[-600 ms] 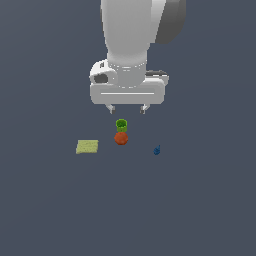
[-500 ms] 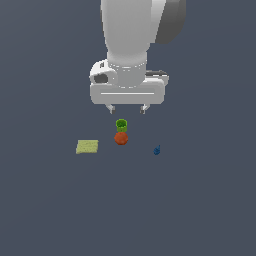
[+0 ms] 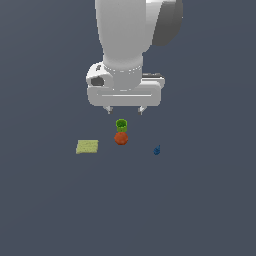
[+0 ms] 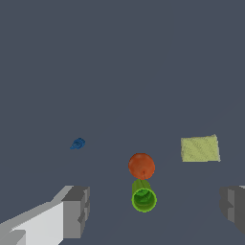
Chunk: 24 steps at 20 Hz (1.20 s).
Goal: Pick up a designated object from a clutter of objects.
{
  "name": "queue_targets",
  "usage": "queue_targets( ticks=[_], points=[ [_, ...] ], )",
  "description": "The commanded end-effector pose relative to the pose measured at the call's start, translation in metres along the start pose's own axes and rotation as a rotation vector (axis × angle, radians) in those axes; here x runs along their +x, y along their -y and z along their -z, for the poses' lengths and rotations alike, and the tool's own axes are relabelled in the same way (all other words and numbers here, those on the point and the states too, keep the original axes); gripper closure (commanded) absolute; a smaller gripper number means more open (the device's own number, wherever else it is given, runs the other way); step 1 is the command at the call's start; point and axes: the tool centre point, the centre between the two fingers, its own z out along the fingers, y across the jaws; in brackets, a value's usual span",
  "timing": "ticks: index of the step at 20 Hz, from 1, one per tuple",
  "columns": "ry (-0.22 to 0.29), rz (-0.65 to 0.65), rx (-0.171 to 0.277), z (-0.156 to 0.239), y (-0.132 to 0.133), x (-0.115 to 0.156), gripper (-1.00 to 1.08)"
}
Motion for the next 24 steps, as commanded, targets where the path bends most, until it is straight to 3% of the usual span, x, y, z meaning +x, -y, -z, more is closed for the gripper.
queue_targets(
  ticks=[1,12,24],
  points=[
    [0.001,0.0,0.0,0.0,0.0,0.0,-0.92],
    [-0.002,-0.052,-0.007,-0.024,0.016,0.005,-0.92],
    [-0.013,-0.207,-0.02,-0.097,0.065,0.011,-0.92]
  ],
)
